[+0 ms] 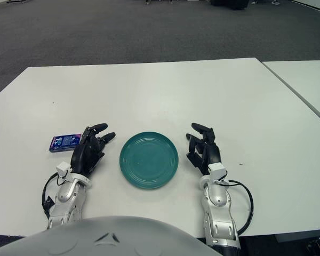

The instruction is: Put the gum into the plate.

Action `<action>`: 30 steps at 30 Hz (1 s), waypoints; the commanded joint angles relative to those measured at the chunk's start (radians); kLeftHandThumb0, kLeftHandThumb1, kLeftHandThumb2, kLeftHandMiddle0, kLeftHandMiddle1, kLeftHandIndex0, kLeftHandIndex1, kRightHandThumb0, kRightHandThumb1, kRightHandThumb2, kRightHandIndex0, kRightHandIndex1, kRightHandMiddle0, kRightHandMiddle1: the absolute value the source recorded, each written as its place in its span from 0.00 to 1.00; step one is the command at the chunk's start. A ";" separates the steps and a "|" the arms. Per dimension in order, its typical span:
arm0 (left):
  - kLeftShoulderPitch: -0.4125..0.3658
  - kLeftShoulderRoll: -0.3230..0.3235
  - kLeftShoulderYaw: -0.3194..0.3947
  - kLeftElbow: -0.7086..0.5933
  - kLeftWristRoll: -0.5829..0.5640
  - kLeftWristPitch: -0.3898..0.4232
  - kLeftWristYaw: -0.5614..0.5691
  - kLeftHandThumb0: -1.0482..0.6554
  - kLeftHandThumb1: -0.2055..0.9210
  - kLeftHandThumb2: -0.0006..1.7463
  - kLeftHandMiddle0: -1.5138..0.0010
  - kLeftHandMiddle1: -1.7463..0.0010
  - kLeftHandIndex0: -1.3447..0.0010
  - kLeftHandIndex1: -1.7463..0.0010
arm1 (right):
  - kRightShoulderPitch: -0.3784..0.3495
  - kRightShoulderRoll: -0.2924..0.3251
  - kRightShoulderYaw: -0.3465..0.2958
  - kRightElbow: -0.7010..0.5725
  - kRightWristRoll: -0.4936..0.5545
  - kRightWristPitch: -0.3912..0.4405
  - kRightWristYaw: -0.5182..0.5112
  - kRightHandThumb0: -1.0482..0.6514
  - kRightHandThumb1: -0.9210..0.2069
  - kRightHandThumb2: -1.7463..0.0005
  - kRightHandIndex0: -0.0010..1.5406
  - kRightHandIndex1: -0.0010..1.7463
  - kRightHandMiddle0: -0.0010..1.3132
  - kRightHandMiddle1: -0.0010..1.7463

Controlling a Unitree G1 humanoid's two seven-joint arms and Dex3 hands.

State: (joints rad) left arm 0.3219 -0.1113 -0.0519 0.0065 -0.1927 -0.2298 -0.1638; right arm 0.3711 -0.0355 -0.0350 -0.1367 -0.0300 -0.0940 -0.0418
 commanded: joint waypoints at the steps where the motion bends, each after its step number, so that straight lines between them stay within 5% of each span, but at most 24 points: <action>1: 0.005 -0.004 -0.004 -0.059 -0.012 0.049 0.017 0.10 1.00 0.48 0.76 0.47 0.90 0.31 | 0.023 0.004 0.004 0.024 -0.001 0.057 0.005 0.22 0.00 0.54 0.26 0.32 0.00 0.59; 6: 0.010 0.030 0.004 -0.280 -0.049 0.159 0.023 0.10 1.00 0.47 0.77 0.48 0.89 0.31 | 0.023 0.004 0.003 0.023 0.000 0.063 0.004 0.23 0.00 0.54 0.27 0.32 0.00 0.59; 14: -0.091 0.104 0.015 -0.301 0.138 0.139 0.063 0.16 1.00 0.44 0.79 0.50 0.90 0.31 | 0.020 0.006 0.006 0.030 -0.004 0.064 0.003 0.23 0.00 0.55 0.27 0.33 0.00 0.58; 19: -0.182 0.259 0.064 -0.242 0.308 0.038 0.055 0.21 1.00 0.37 0.87 0.56 0.97 0.35 | 0.020 0.006 0.009 0.030 -0.005 0.061 0.003 0.24 0.00 0.54 0.26 0.32 0.00 0.58; 26: -0.313 0.477 0.083 -0.035 0.544 -0.257 0.119 0.12 1.00 0.26 0.91 0.62 1.00 0.40 | 0.020 0.005 0.010 0.033 -0.004 0.052 0.005 0.24 0.00 0.54 0.25 0.32 0.00 0.59; 30: -0.318 0.553 0.079 -0.034 0.577 -0.274 0.080 0.08 1.00 0.20 0.92 0.65 1.00 0.39 | 0.024 0.004 0.011 0.031 -0.004 0.051 0.006 0.24 0.00 0.53 0.25 0.31 0.00 0.60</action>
State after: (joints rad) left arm 0.0152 0.3839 0.0328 -0.0410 0.3395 -0.4753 -0.0567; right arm 0.3705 -0.0341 -0.0299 -0.1391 -0.0303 -0.0862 -0.0421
